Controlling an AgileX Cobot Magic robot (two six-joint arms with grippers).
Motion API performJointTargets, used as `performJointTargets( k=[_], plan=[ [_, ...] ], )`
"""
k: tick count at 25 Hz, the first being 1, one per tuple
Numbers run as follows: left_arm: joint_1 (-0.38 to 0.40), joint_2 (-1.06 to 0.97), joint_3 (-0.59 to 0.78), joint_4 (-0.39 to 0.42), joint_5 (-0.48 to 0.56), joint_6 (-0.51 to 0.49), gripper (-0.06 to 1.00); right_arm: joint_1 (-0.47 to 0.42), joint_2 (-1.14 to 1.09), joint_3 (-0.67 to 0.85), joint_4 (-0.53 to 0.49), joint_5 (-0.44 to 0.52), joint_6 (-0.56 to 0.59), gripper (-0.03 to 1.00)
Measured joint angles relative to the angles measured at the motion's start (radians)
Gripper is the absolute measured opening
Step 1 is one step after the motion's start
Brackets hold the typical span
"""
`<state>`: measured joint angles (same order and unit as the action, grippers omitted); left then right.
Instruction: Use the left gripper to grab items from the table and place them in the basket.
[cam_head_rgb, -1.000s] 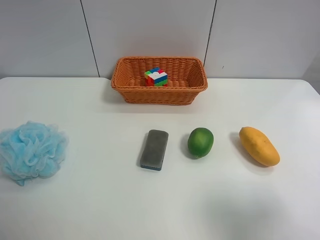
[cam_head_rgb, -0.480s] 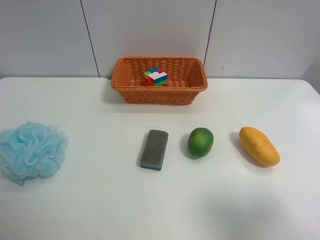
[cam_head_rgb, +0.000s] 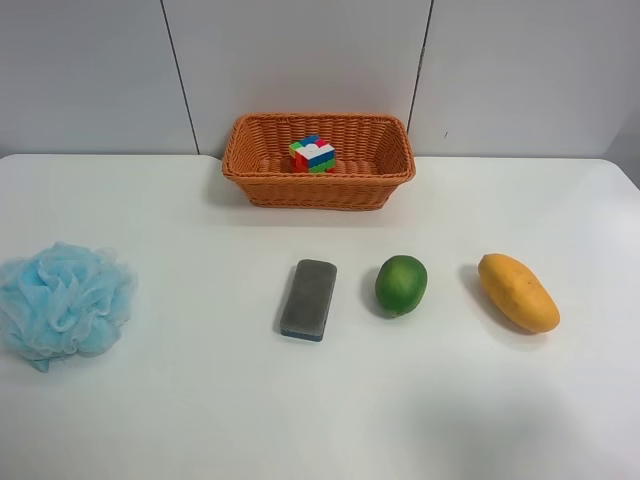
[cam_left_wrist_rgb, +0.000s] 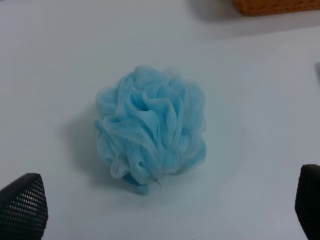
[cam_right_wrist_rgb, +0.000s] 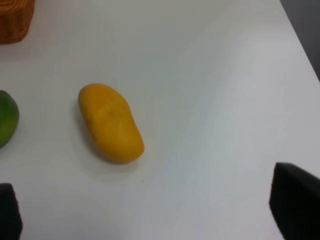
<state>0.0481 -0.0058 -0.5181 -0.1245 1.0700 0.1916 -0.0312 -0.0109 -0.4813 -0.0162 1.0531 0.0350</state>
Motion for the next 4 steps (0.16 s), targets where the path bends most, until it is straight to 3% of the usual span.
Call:
performJointTargets(
  k=[4],
  plan=[
    [0.0,0.0,0.0,0.0,0.0,0.002,0.99,0.0,0.0,0.0,0.0,0.0,0.0,0.99]
  ],
)
